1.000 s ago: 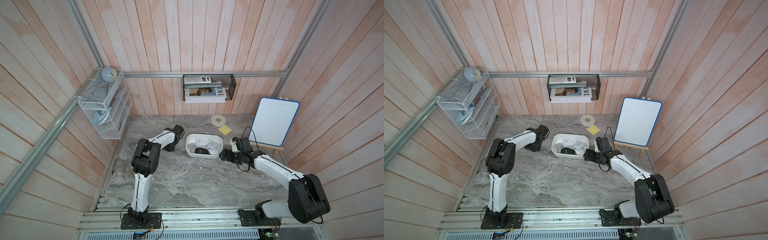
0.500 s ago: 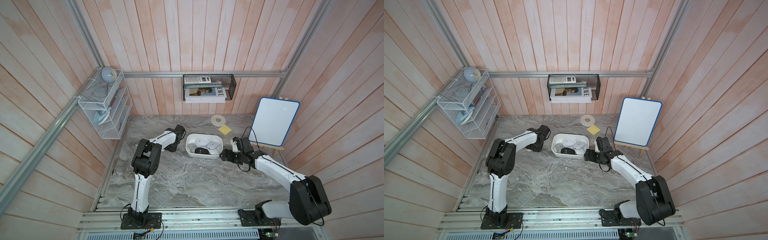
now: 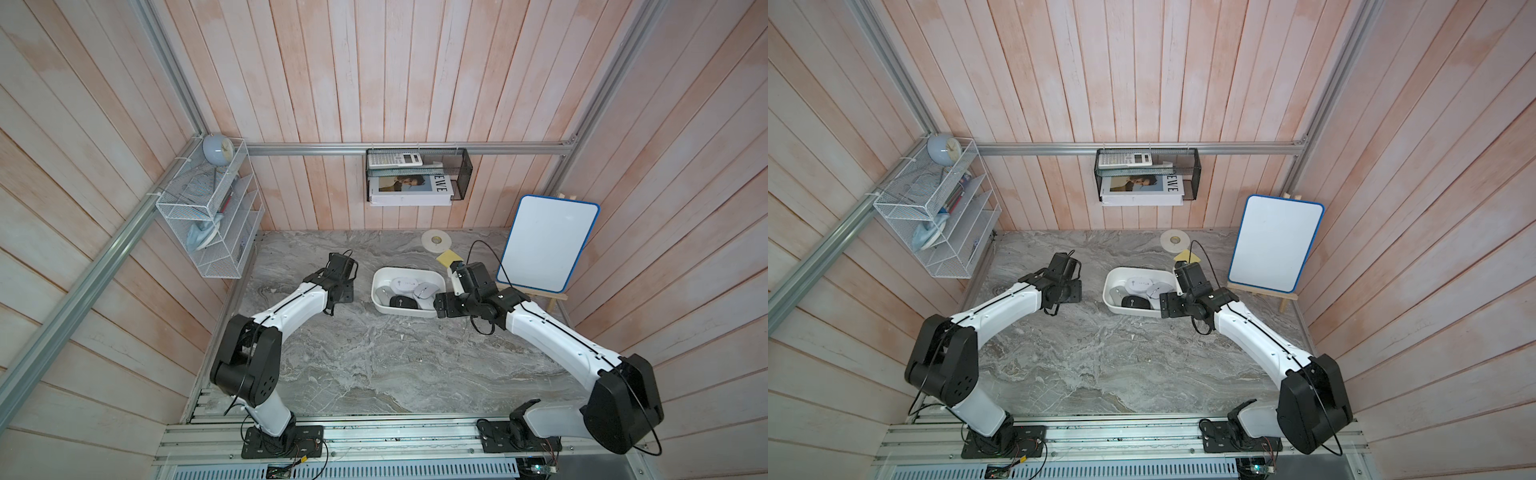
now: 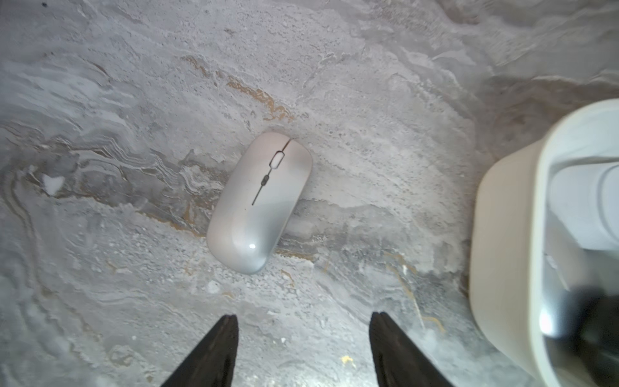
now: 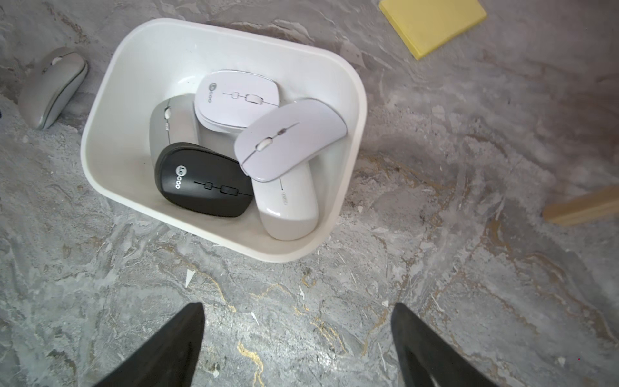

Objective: Take out the mouse from the storage box
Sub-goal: Pick up the mouse from the storage box.

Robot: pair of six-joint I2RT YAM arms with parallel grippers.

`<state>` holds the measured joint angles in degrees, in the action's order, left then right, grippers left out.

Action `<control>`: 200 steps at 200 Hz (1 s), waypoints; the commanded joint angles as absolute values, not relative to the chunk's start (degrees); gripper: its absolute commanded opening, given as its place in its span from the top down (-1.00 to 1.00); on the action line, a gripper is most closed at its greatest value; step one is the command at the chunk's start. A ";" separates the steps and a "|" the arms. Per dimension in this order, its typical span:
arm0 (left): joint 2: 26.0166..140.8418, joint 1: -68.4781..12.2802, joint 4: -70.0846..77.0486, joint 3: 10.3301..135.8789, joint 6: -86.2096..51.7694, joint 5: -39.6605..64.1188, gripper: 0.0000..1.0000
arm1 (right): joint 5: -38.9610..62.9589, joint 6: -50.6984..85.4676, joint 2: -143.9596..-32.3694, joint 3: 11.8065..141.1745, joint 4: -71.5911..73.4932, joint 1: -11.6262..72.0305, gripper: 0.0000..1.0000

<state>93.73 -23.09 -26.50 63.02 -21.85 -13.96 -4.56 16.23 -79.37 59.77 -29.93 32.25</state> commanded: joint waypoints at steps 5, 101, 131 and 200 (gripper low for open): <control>90.22 -23.64 -14.53 56.27 -26.76 -9.54 -0.47 | -16.64 9.66 -85.44 64.24 -34.89 37.63 -0.82; 82.83 -23.86 -0.37 43.68 -24.91 -5.43 -0.73 | -24.79 0.41 -107.34 82.69 -44.55 40.35 -0.80; 82.05 -23.87 2.64 41.36 -24.63 -5.10 -0.77 | -26.26 -0.73 -111.64 86.23 -45.24 40.51 -0.80; 81.46 -23.82 4.78 39.44 -24.24 -5.81 -0.80 | -31.77 -3.06 -118.76 91.27 -45.26 40.52 -0.65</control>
